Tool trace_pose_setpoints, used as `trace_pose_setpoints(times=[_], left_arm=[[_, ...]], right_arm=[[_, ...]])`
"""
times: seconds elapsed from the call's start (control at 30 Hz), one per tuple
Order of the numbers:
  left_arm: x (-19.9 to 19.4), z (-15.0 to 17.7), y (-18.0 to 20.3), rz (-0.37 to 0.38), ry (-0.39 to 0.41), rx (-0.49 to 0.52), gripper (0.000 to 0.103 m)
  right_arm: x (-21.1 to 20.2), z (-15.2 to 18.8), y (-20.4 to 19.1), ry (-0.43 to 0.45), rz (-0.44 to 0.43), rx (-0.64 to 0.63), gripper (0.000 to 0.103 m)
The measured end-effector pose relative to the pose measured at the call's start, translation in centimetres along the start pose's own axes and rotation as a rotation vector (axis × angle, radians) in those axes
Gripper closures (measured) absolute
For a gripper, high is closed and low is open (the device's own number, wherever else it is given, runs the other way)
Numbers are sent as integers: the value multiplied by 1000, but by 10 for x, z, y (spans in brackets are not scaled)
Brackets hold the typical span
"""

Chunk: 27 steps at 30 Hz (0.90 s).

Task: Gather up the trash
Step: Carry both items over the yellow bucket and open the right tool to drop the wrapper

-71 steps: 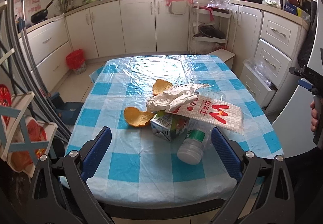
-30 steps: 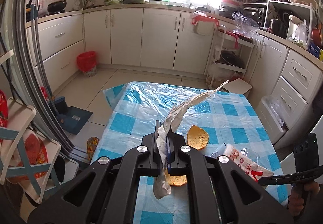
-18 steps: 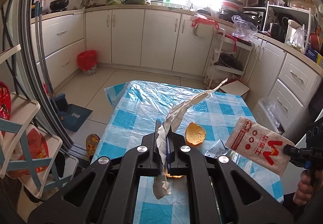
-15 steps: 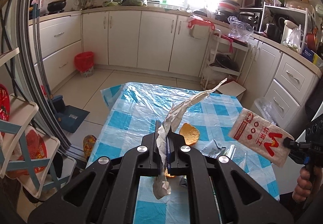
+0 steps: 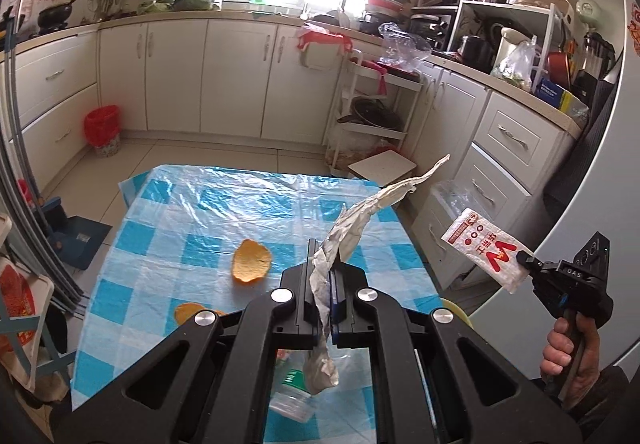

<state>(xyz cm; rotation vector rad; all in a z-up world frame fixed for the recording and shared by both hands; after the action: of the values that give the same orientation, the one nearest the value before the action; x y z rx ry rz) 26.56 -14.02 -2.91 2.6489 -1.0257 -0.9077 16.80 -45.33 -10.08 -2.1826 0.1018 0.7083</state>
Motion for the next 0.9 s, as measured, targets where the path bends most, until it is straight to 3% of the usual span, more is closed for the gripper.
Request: trace_pose_setpoints(times=[0.23, 0.4, 0.77, 0.8, 0.87, 0.9], left_arm=[[21, 13, 43, 60, -40, 23, 99], [31, 22, 59, 72, -63, 38, 99], [52, 38, 90, 99, -109, 74, 99], [55, 40, 93, 102, -115, 77, 99], [62, 42, 100, 108, -127, 85, 99], [66, 44, 103, 111, -133, 89, 99]], right_arm=[[11, 3, 51, -30, 290, -5, 101], [34, 11, 90, -124, 509, -29, 101], [72, 34, 142, -307, 739, -124, 99], [72, 35, 145, -318, 757, -125, 95], [71, 32, 148, -326, 767, -115, 56], [68, 28, 147, -307, 766, -108, 53]])
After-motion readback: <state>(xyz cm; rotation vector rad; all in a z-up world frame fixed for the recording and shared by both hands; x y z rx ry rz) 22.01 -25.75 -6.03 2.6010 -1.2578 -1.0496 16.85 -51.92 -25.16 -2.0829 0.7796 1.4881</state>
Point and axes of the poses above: each gripper's, at about its wrist camera, not at the fingertips, and x roughly the way its jaws point, y to its right, z to its underside, the point moved 9 cm from there along x, roughly the way its jaws point, and after that the axes turned 15 degrees about z, right-handed, at the moved point
